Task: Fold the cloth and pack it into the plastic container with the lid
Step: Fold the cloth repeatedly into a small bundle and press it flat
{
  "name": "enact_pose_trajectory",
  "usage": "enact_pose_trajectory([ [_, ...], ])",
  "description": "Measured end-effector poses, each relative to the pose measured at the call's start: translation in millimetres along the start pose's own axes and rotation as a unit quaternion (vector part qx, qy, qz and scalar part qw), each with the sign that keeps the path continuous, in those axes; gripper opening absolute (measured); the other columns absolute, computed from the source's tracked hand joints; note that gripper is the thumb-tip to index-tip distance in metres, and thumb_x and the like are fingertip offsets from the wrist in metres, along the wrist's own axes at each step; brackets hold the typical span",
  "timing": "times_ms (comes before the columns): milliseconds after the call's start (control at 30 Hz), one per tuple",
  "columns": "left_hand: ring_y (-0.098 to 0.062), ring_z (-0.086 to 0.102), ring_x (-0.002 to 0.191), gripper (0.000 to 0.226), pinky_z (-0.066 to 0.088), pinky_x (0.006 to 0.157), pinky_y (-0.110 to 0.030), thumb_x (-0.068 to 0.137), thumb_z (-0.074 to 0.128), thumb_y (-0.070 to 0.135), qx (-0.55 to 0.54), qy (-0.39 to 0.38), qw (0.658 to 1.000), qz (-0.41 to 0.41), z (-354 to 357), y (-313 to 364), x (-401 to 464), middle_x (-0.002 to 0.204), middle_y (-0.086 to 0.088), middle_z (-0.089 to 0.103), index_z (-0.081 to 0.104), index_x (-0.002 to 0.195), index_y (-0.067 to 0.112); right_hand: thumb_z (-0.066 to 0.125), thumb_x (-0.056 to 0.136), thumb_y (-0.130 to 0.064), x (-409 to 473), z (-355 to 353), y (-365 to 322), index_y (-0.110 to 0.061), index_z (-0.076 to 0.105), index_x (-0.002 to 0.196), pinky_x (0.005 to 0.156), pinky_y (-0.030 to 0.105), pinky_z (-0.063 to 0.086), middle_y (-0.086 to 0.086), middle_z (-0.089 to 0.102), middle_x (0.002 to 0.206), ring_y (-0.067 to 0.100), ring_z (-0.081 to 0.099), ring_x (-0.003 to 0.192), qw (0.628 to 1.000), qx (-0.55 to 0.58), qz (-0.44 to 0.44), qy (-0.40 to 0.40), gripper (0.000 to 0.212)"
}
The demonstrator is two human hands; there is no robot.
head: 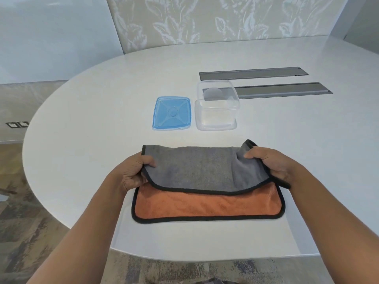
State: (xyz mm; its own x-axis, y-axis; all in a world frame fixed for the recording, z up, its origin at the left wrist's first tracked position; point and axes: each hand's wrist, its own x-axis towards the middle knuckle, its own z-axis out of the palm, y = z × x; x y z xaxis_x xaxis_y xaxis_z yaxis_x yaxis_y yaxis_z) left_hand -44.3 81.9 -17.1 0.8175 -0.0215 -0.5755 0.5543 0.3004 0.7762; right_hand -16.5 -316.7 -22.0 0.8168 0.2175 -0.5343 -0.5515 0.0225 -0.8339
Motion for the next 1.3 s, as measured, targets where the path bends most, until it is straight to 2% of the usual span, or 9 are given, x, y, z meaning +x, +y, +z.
enact_pose_trajectory([
  [100, -0.033, 0.07, 0.098, 0.052, 0.064, 0.07, -0.04, 0.083, 0.05, -0.014, 0.0, 0.0, 1.0, 0.025, 1, 2, 3, 0.118, -0.02, 0.072, 0.065, 0.128, 0.004, 0.076, 0.061, -0.018, 5, -2, 2, -0.004, 0.074, 0.109, 0.069, 0.038, 0.06, 0.018, 0.076, 0.103, 0.029, 0.074, 0.081, 0.998, 0.048, -0.019, 0.04, 0.05],
  [233, -0.028, 0.077, 0.083, 0.046, 0.062, 0.066, -0.036, 0.083, 0.05, -0.015, -0.007, -0.006, 0.999, 0.047, 5, 6, 10, 0.1, -0.015, 0.078, 0.068, 0.119, 0.007, 0.07, 0.063, -0.016, 14, -5, 3, -0.007, 0.073, 0.108, 0.063, 0.034, 0.06, 0.012, 0.076, 0.098, 0.023, 0.075, 0.076, 0.988, 0.115, -0.071, 0.078, 0.046],
  [400, -0.033, 0.068, 0.106, 0.052, 0.061, 0.083, -0.041, 0.082, 0.048, -0.014, -0.03, 0.004, 0.995, 0.091, 10, 14, 25, 0.118, -0.018, 0.071, 0.066, 0.124, 0.009, 0.07, 0.066, -0.014, 25, -4, -3, -0.007, 0.074, 0.106, 0.063, 0.033, 0.061, 0.011, 0.078, 0.096, 0.023, 0.076, 0.076, 0.977, 0.156, -0.106, 0.101, 0.04],
  [633, -0.034, 0.067, 0.108, 0.055, 0.062, 0.077, -0.04, 0.082, 0.046, -0.016, -0.043, 0.005, 0.995, 0.088, 8, 16, 32, 0.123, -0.02, 0.068, 0.062, 0.131, 0.005, 0.068, 0.084, -0.016, 25, -6, -7, -0.006, 0.073, 0.11, 0.064, 0.036, 0.061, 0.013, 0.078, 0.099, 0.026, 0.077, 0.078, 0.97, 0.192, -0.103, 0.107, 0.028],
  [800, -0.032, 0.068, 0.107, 0.069, 0.059, 0.09, -0.045, 0.067, 0.059, -0.008, -0.031, -0.015, 0.996, 0.077, -2, 19, 24, 0.125, -0.018, 0.068, 0.062, 0.134, 0.007, 0.073, 0.085, -0.02, 15, -14, -17, -0.007, 0.079, 0.097, 0.06, 0.036, 0.061, 0.014, 0.079, 0.1, 0.026, 0.077, 0.078, 0.975, 0.161, -0.106, 0.111, 0.018],
  [967, -0.035, 0.061, 0.116, 0.078, 0.043, 0.109, -0.053, 0.062, 0.061, -0.005, 0.003, -0.028, 0.997, 0.072, -14, 12, 17, 0.132, -0.018, 0.065, 0.06, 0.139, 0.01, 0.071, 0.085, -0.024, 6, -18, -11, -0.007, 0.072, 0.118, 0.064, 0.04, 0.062, 0.016, 0.077, 0.108, 0.031, 0.077, 0.086, 0.981, 0.152, -0.067, 0.103, 0.037],
  [1067, -0.035, 0.063, 0.116, 0.078, 0.05, 0.103, -0.05, 0.062, 0.058, -0.007, 0.002, -0.027, 0.997, 0.077, -11, 3, 15, 0.132, -0.017, 0.066, 0.06, 0.138, 0.012, 0.063, 0.09, -0.019, 4, -12, 2, -0.008, 0.069, 0.119, 0.06, 0.037, 0.061, 0.014, 0.078, 0.104, 0.027, 0.077, 0.078, 0.983, 0.147, -0.041, 0.106, 0.032],
  [1167, -0.031, 0.069, 0.108, 0.072, 0.062, 0.081, -0.04, 0.063, 0.057, -0.006, 0.059, -0.031, 0.992, 0.103, -9, 3, 13, 0.128, -0.016, 0.069, 0.063, 0.132, 0.014, 0.066, 0.088, -0.019, 2, -6, 3, -0.008, 0.07, 0.113, 0.054, 0.032, 0.059, 0.009, 0.08, 0.091, 0.021, 0.077, 0.068, 0.978, 0.127, -0.057, 0.158, 0.028],
  [1300, -0.027, 0.074, 0.099, 0.064, 0.061, 0.07, -0.034, 0.07, 0.06, -0.007, 0.108, -0.045, 0.987, 0.115, -11, 4, 8, 0.123, -0.014, 0.072, 0.063, 0.129, 0.016, 0.066, 0.088, -0.021, -2, -1, 2, -0.008, 0.07, 0.109, 0.052, 0.031, 0.058, 0.006, 0.079, 0.082, 0.022, 0.076, 0.068, 0.974, 0.103, -0.059, 0.195, 0.025],
])
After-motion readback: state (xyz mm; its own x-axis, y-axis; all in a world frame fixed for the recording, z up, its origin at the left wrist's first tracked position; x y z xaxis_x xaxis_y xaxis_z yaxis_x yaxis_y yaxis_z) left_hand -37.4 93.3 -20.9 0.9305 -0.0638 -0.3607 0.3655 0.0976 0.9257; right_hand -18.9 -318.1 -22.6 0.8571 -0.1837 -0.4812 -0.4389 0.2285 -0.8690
